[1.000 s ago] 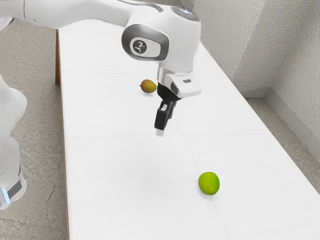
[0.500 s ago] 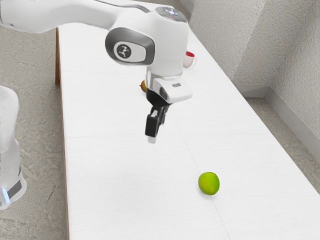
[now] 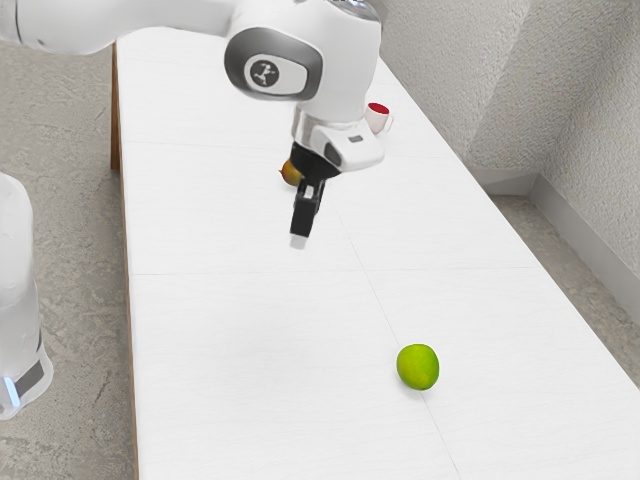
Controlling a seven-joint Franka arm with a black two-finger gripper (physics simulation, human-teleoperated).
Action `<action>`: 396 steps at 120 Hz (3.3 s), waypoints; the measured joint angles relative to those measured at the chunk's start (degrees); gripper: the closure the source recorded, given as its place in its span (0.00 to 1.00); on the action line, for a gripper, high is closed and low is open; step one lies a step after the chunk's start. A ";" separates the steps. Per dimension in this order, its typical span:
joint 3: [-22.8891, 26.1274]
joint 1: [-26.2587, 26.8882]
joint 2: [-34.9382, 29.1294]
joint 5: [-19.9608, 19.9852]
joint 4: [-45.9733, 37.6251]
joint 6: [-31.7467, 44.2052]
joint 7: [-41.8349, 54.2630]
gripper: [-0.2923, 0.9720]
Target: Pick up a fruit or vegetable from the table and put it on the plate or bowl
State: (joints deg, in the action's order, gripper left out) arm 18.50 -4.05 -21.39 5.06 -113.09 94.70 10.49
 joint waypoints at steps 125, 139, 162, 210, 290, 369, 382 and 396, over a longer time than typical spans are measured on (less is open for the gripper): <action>4.17 0.19 11.30 4.77 8.51 1.26 6.65 0.23; 5.95 0.20 12.89 4.87 8.48 2.39 6.45 0.23; 8.00 0.41 15.02 4.97 8.55 4.15 5.84 0.23; 9.96 2.11 20.49 4.52 9.84 8.20 3.55 0.23; 9.48 1.01 26.32 -0.99 12.30 11.06 -1.40 0.23; 0.84 10.85 32.94 -4.30 17.60 11.48 -4.07 0.23; -0.63 12.11 33.78 -4.47 18.52 11.38 -4.32 0.23; -0.90 12.36 35.38 -4.57 19.71 11.30 -4.54 0.23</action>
State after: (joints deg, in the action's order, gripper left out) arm 17.60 8.31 13.99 0.49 -93.39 106.00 5.95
